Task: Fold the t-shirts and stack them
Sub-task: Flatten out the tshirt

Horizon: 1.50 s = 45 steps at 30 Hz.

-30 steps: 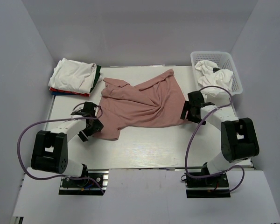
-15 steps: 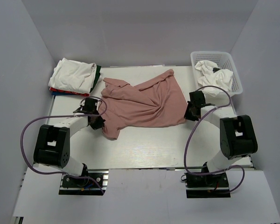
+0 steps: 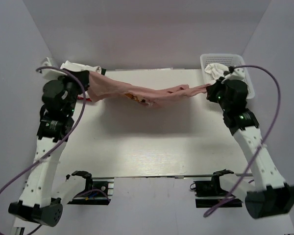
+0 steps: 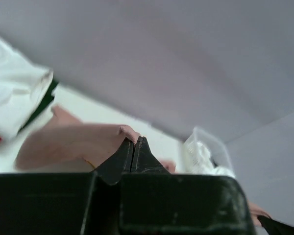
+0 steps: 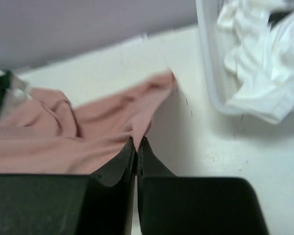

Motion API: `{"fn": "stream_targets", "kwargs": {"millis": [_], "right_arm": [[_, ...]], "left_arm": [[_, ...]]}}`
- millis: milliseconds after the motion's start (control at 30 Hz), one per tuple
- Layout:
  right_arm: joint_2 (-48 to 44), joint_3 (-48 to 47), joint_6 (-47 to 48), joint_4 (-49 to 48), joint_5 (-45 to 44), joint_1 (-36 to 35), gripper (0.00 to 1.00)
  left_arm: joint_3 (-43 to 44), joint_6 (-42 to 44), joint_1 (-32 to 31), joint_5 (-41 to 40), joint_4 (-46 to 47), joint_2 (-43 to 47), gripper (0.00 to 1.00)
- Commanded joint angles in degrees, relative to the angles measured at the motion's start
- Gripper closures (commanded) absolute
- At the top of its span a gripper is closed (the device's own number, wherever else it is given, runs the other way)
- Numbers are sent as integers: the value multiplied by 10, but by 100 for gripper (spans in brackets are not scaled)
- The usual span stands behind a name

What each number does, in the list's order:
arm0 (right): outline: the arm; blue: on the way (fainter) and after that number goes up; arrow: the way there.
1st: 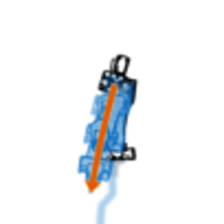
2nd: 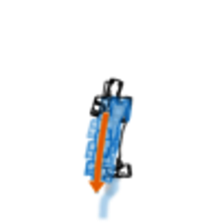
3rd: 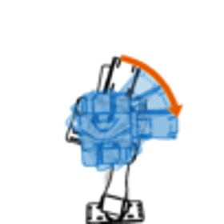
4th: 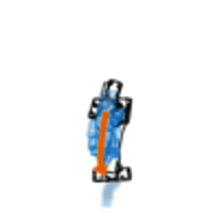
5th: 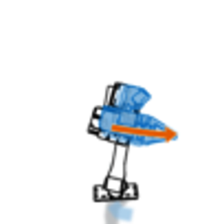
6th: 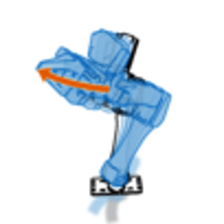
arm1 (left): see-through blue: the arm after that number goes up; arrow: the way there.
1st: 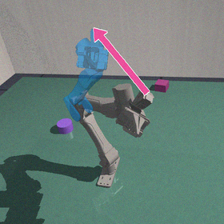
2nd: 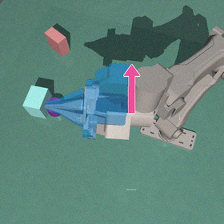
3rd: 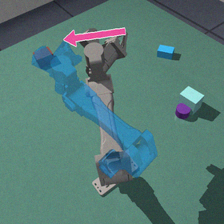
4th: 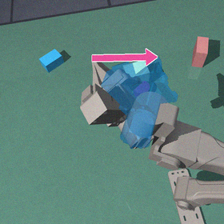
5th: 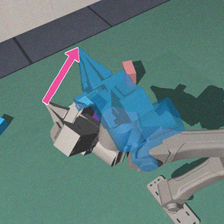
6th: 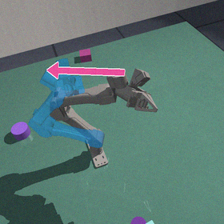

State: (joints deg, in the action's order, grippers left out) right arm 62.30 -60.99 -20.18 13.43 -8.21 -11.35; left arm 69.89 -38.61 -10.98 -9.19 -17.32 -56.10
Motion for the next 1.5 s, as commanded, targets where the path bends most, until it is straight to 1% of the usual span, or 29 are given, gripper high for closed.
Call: {"fn": "stream_targets", "kwargs": {"millis": [0, 133, 233, 300, 367, 400, 433, 467, 567, 633, 733, 767, 800, 933, 967, 1000, 1033, 1067, 1100, 1133, 1200, 1233, 1267, 1300, 1333, 1367, 1400, 1433, 1467], "right_arm": [[-74, -31, 29, 7, -4, -2, 100], [-142, -97, 55, 60, -26, -1, 100], [-183, -141, 55, 77, -45, -1, 100], [-216, -155, 59, 79, -48, -2, 100], [-224, -205, 69, 96, -46, 1, 100], [-227, -220, 76, 113, -44, 0, 100], [-228, -260, 78, 126, -43, -2, 100], [-240, -271, 82, 130, -42, 0, 100], [-241, -297, 78, 135, -54, -2, 100], [-243, -296, 80, 130, -47, -2, 100], [-235, -304, 85, 121, -48, -2, 100], [-219, -305, 86, 121, -51, -2, 100], [-213, -308, 88, 120, -52, -2, 100], [-167, -286, 87, 106, -64, -2, 100], [-138, -279, 83, 103, -73, -2, 100], [-127, -255, 81, 90, -78, -3, 100], [-120, -247, 79, 85, -80, -1, 100], [-85, -237, 74, 78, -79, -2, 100], [-72, -203, 72, 57, -79, 1, 100], [-32, -187, 65, 48, -81, 0, 100], [-1, -139, 63, 6, -85, 4, 100], [51, -129, 55, -2, -85, 3, 100], [72, -114, 54, -19, -88, 6, 100], [91, -105, 55, -37, -86, 7, 100], [154, -101, 41, -44, -87, 6, 100], [177, -105, 40, -46, -84, 12, 100], [199, -108, 41, -52, -82, 12, 75], [262, -115, 49, -75, -67, 17, 52], [285, -123, 54, -77, -50, 17, 12]], "left_arm": [[63, 42, 0, -29, -25, 12, 100], [122, 59, 5, -43, -31, 43, 100], [168, 71, 5, -18, -36, 70, 100], [211, 77, 5, -18, -42, 81, 100], [243, 90, 11, -18, -42, 88, 100], [281, 90, 11, -18, -48, 88, 100], [301, 103, 11, -18, -53, 88, 100], [344, 103, 11, -23, -54, 80, 100], [421, 121, 11, -29, -67, 50, 100], [450, 128, 11, -34, -67, 30, 100], [470, 146, 5, -18, -57, -8, 100], [487, 152, 5, -18, -57, -21, 100], [495, 152, 5, -18, -57, -51, 100], [490, 166, 5, -25, -39, -124, 100], [490, 166, 5, -34, -39, -141, 100], [484, 166, 5, -40, -39, -159, 100], [468, 172, 12, -40, -29, -176, 100], [460, 172, 12, -45, -29, -214, 100], [433, 172, 12, -53, -17, -233, 100], [415, 177, 12, -53, -4, -250, 100], [374, 187, 12, -45, 48, -302, 100], [337, 194, 12, -36, 66, -321, 100], [324, 194, 12, -36, 78, -341, 100], [317, 201, 12, -25, 84, -392, 94], [317, 207, 12, -15, 84, -421, 72], [317, 207, 12, -7, 84, -452, 53], [342, 216, 12, -1, 84, -485, 36], [360, 216, 12, -1, 66, -557, 1], [385, 216, 17, 7, 48, -595, 0]]}}
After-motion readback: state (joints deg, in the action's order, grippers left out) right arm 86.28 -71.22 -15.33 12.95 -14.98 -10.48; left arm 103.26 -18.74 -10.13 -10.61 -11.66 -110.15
